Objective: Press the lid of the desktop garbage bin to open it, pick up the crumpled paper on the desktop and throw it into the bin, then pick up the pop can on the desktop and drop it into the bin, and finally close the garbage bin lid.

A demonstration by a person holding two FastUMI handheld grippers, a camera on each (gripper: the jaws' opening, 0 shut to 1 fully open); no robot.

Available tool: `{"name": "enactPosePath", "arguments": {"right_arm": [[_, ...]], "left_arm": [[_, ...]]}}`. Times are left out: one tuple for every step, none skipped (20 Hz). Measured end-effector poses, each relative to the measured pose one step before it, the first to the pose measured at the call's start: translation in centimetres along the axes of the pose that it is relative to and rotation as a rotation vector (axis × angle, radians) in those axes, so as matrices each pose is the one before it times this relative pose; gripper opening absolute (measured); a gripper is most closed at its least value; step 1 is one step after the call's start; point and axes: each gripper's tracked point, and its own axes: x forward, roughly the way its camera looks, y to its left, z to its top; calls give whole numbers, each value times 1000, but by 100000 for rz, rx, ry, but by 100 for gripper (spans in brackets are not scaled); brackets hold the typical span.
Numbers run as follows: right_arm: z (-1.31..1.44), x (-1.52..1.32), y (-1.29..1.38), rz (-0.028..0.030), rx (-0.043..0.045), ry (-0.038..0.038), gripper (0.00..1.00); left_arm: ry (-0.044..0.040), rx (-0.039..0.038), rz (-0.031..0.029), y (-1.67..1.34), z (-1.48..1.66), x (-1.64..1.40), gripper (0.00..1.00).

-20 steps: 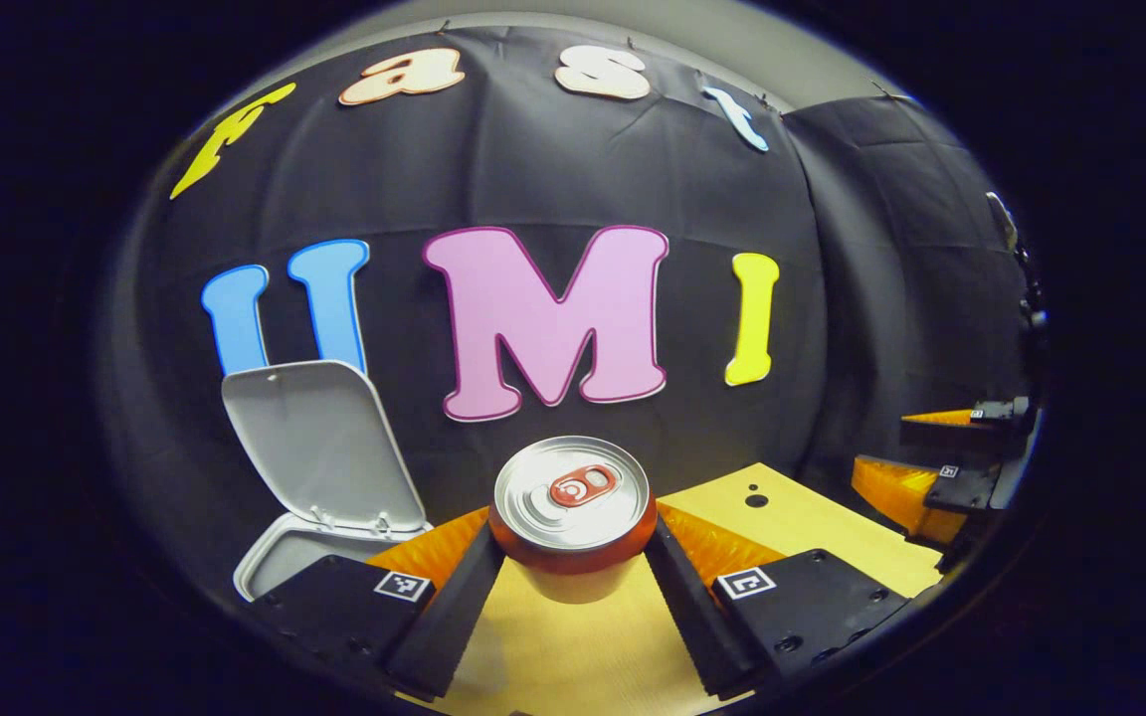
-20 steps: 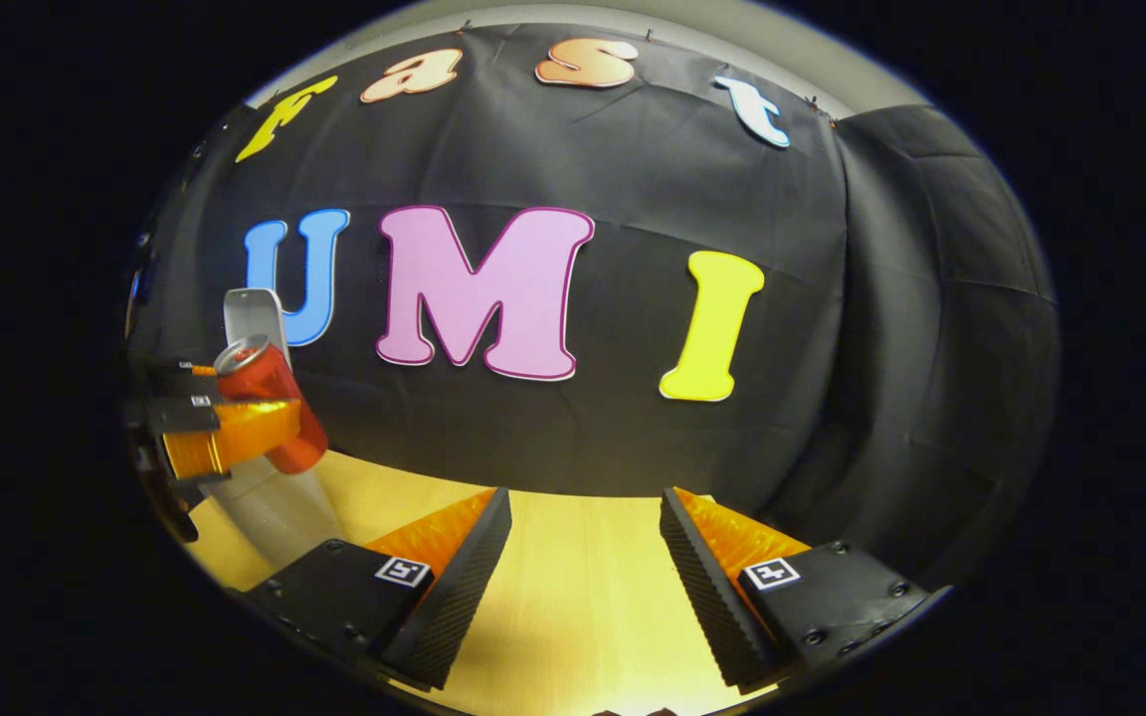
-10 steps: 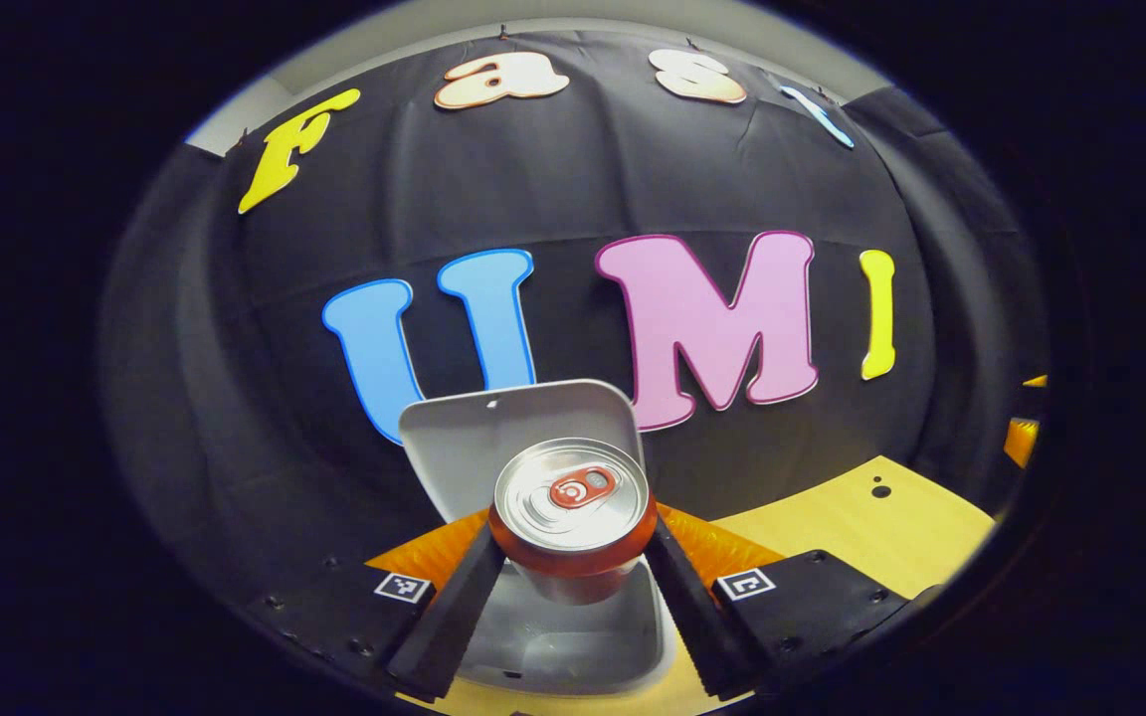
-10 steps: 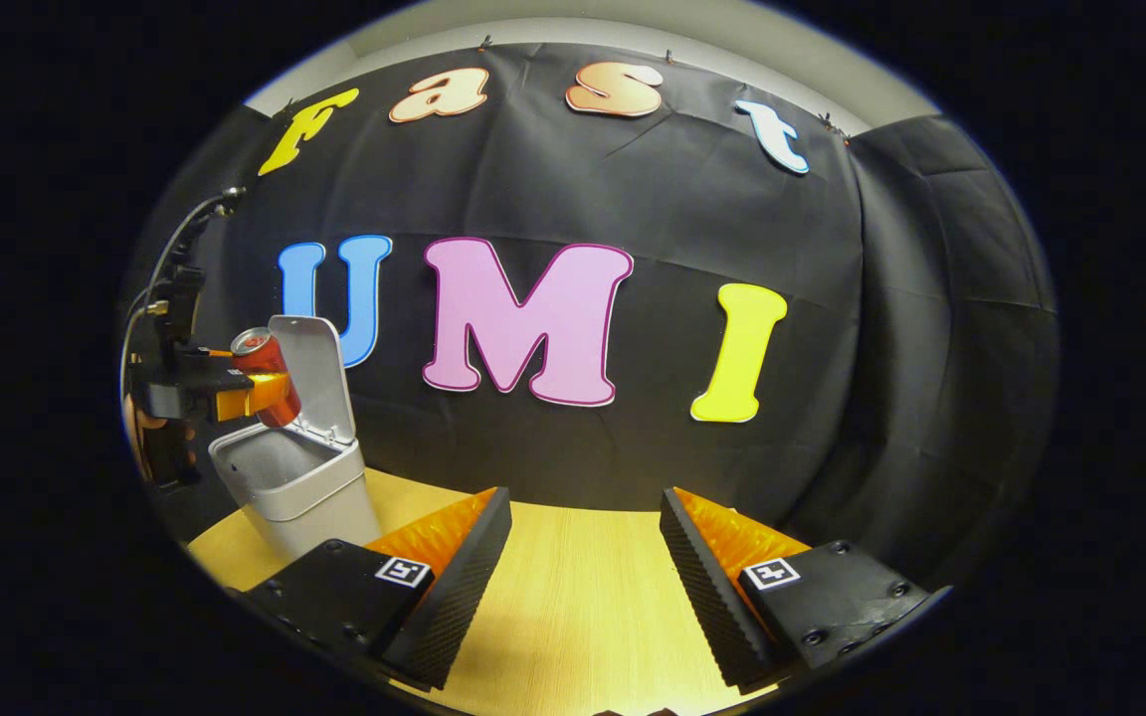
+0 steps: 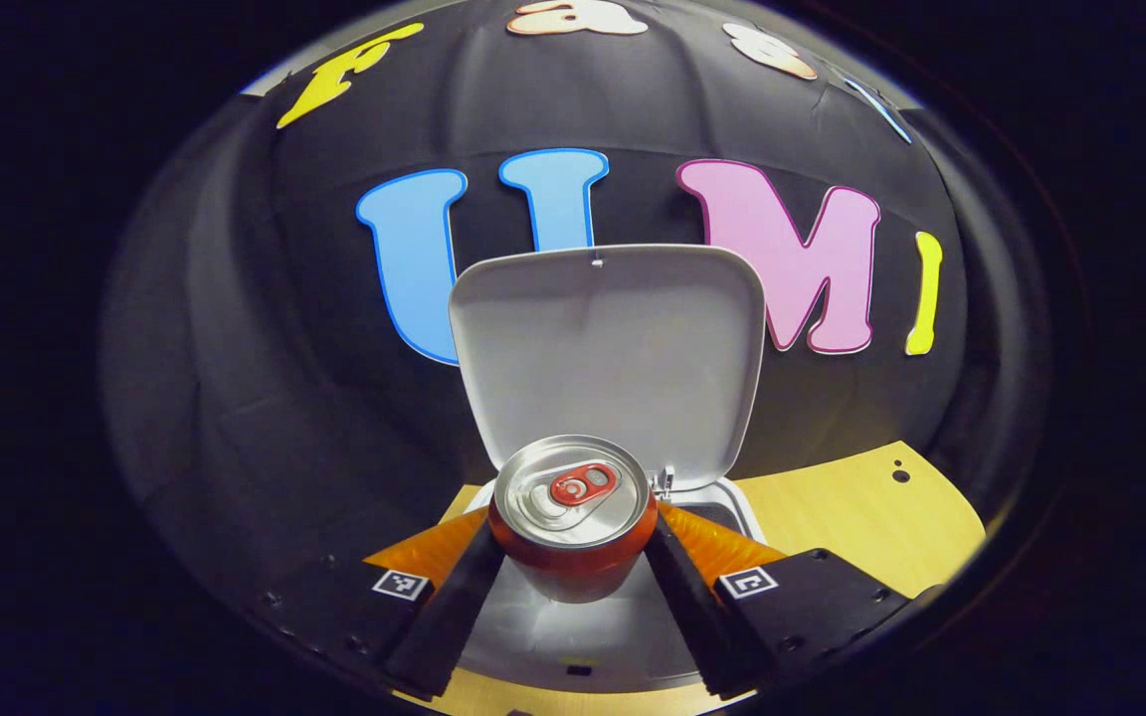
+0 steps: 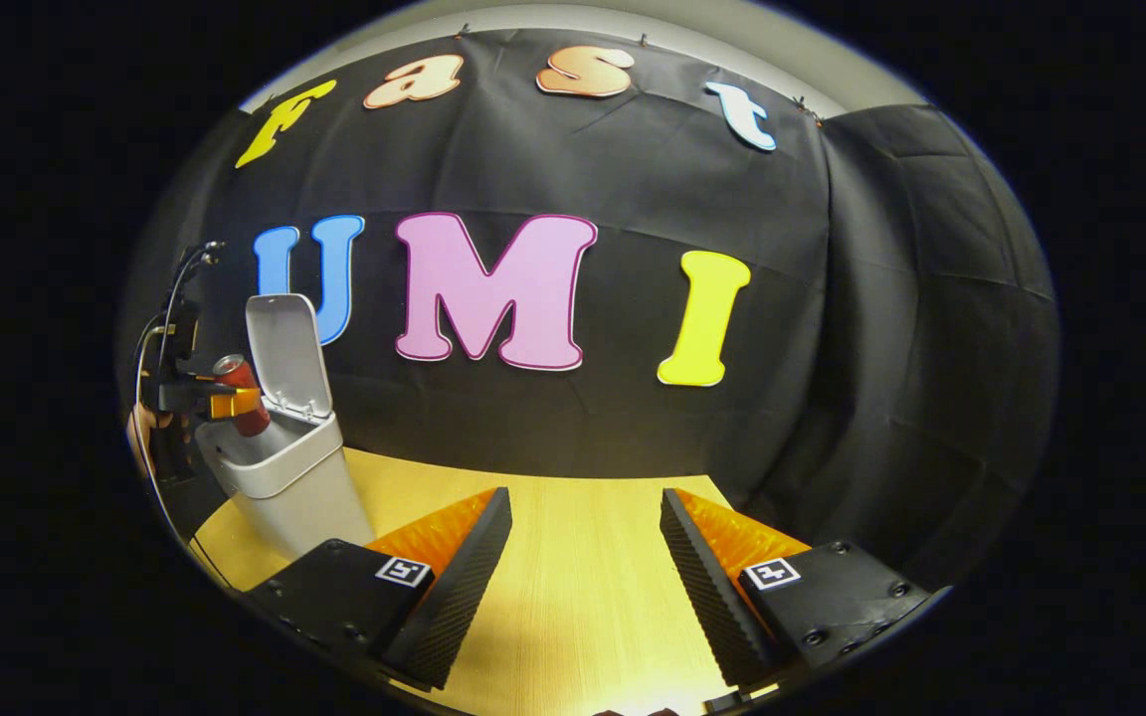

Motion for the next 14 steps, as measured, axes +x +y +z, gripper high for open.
{"name": "enactPosePath", "arguments": {"right_arm": [[-29,-108,-76,-452,-93,261,98],[-129,129,-78,-399,-325,193,98],[16,42,39,-90,-265,20,98],[61,216,197,83,-56,29,98],[-37,171,221,400,17,183,98],[-153,222,214,418,-38,36,98],[-96,201,226,401,-125,17,98],[-106,215,222,653,-100,34,98],[112,143,236,655,181,-193,98],[129,261,158,675,181,-478,98],[145,253,75,272,197,-148,98],[170,358,34,468,964,-51,98],[460,308,308,995,1654,-591,98],[576,431,140,946,1593,-932,98]], "left_arm": [[-175,1083,419,45,-54,153,90],[-552,979,239,60,102,197,91],[-760,705,63,-75,291,122,92],[-789,673,-127,-101,384,0,96],[-1471,799,-118,-125,589,-98,97],[-2061,911,130,1,855,-169,98],[-2440,1118,967,157,1075,-187,97],[-1902,1329,1542,312,1103,-195,97],[-2743,1730,2091,444,1345,-241,97],[-4259,549,1274,298,1909,-185,98],[-4237,-971,127,-5,2031,-133,98],[-4472,-2227,-444,33,2156,16,97],[-4070,-2357,-1131,-126,2111,330,97],[-3117,-1652,-1267,270,1684,182,96]]}}
